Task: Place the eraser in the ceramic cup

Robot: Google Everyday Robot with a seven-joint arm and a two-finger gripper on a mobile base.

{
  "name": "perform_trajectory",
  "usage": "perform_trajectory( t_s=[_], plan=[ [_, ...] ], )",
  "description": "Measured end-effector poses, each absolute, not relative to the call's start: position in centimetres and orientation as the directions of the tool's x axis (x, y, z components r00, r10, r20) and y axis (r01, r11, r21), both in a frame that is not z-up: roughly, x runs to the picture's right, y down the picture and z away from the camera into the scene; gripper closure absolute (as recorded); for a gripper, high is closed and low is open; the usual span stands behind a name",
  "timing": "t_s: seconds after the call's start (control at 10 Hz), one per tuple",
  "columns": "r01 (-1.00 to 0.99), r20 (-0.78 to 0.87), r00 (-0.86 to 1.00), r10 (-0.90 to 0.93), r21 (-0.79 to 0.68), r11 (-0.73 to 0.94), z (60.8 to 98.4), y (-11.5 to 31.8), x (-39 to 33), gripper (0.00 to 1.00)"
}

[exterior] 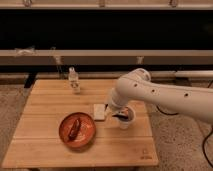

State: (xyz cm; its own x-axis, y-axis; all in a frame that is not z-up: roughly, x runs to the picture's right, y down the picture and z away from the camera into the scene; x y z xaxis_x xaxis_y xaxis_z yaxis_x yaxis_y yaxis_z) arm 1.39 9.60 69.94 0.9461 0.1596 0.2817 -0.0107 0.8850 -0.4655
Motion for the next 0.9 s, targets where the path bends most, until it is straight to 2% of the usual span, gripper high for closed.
perform_trajectory(
  t_s=[0.9],
  plan=[
    [-0.024,0.242,0.959,0.145,-0.445,0.895,69.4,9.4,3.0,0.34]
  ],
)
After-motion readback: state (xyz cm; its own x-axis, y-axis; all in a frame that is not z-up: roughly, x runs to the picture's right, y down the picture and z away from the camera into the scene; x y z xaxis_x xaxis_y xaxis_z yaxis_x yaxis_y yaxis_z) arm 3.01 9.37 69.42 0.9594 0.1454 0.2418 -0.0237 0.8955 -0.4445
